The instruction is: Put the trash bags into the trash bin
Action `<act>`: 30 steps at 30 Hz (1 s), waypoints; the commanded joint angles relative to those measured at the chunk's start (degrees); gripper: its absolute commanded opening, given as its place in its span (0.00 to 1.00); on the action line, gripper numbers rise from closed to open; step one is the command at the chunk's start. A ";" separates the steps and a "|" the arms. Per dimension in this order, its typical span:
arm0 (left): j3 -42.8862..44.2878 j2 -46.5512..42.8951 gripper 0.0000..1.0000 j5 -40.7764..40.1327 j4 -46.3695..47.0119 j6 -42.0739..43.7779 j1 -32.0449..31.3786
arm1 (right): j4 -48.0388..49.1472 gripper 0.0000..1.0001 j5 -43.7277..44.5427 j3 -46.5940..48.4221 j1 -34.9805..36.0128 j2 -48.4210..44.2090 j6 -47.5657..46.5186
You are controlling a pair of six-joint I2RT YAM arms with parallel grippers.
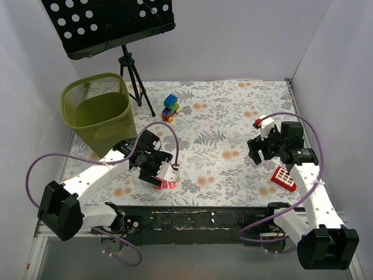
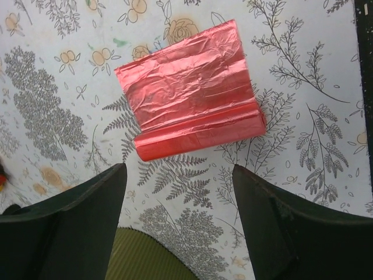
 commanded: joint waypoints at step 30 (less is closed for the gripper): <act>9.44 28.23 0.56 -17.29 2.88 -87.30 0.04 | -2.25 0.85 -1.93 3.28 0.33 -0.52 5.12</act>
